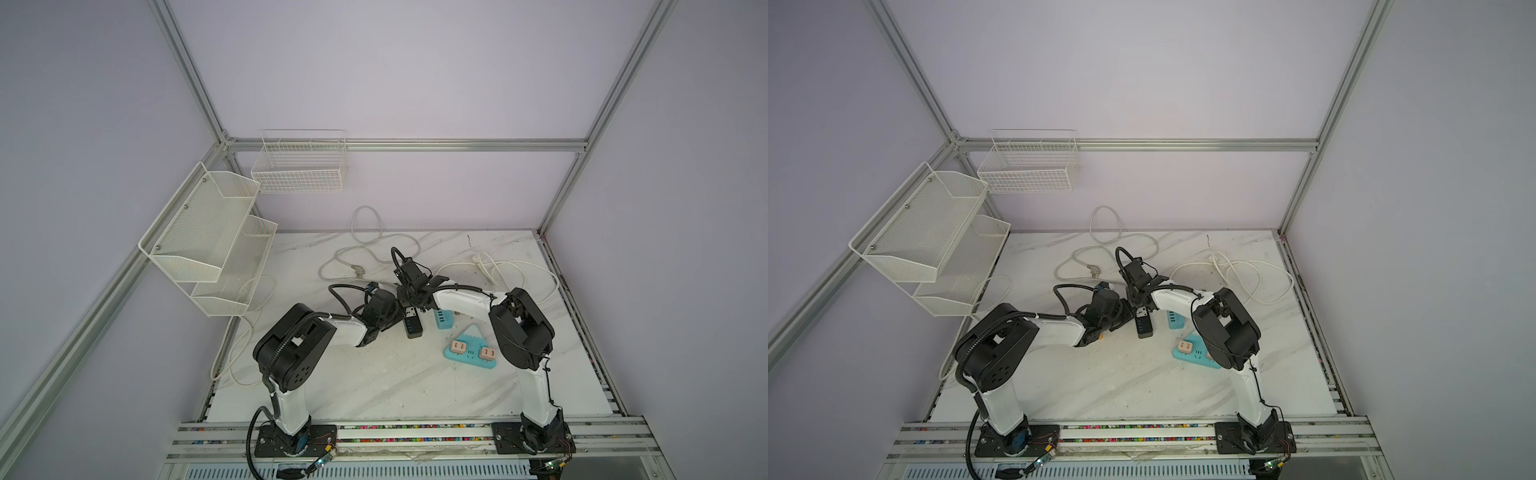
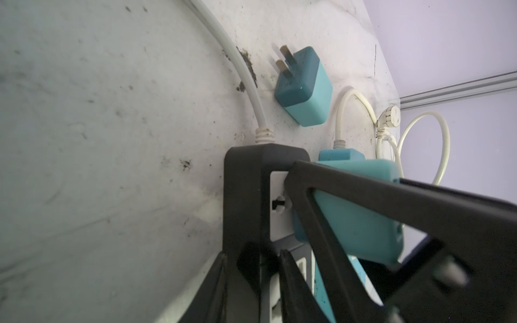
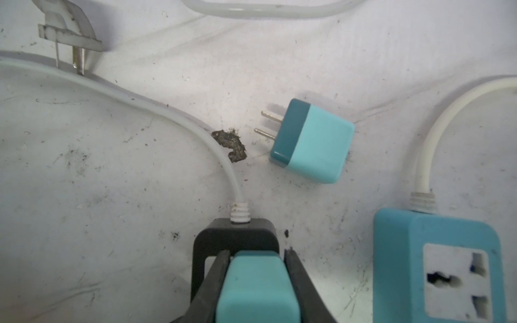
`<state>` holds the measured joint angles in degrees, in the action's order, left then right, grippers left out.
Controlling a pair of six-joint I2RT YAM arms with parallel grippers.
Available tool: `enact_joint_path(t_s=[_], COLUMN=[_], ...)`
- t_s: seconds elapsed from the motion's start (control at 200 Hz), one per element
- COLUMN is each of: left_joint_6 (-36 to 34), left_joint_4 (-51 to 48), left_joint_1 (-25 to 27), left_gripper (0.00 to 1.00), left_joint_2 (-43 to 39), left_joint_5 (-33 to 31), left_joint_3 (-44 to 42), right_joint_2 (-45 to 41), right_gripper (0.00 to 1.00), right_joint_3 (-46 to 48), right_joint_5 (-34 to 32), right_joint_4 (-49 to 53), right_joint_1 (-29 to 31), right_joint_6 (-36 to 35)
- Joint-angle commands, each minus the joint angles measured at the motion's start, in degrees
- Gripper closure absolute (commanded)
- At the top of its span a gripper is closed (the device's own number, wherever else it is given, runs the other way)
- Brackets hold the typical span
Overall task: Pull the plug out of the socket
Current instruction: 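Pull the teal adapter out of the black strip with the right gripper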
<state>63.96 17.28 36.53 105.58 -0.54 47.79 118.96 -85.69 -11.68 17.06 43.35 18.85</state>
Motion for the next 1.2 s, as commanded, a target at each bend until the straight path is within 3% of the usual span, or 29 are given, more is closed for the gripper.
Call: enact_joint_path(t_s=[0.0,0.115,0.34,0.555,0.655,0.75,0.885,1.125,1.195], left_joint_6=[-1.7,-1.8,-2.4,-1.5,-1.0,-0.9,-0.8,-0.3,0.2], left_joint_4=[-16.1,-16.5,-16.8,-17.4,-17.8,-18.0,-16.4,-16.1,-16.0], left_joint_1=[1.3,1.4,2.0,2.1,2.0,2.0,2.1,2.1,2.1], left_gripper=[0.7,0.7,0.7,0.7,0.7,0.7,0.7,0.7,0.71], left_joint_2=[6.2,6.4,7.3,7.7,7.6,7.5,7.5,5.6,5.7], left_joint_5=[-0.4,-0.6,0.2,-0.6,-1.2,-1.1,0.9,1.1,1.3], left_joint_3=[-1.0,-1.0,0.4,0.3,-0.1,-0.5,-1.1,-2.0,-2.3], right_joint_2=[2.4,2.0,-4.2,-0.1,2.2,0.7,-4.0,-2.4,-2.0], right_gripper=[0.96,0.97,0.97,0.98,0.99,0.99,0.99,0.99,1.0], right_joint_3=[-5.3,-5.5,1.7,-3.7,-5.4,-3.6,1.8,-1.6,-1.7], right_joint_5=[1.0,1.0,7.9,2.8,5.8,5.1,10.7,2.6,3.6], right_joint_4=[-2.1,-1.2,-6.2,-3.0,-2.5,-3.1,-7.5,-4.0,-4.2], right_joint_1=[6.3,6.0,-1.9,3.7,4.5,2.7,-2.3,2.7,3.1], right_joint_6=[1.3,1.5,3.0,2.6,2.8,2.8,3.8,2.7,3.5])
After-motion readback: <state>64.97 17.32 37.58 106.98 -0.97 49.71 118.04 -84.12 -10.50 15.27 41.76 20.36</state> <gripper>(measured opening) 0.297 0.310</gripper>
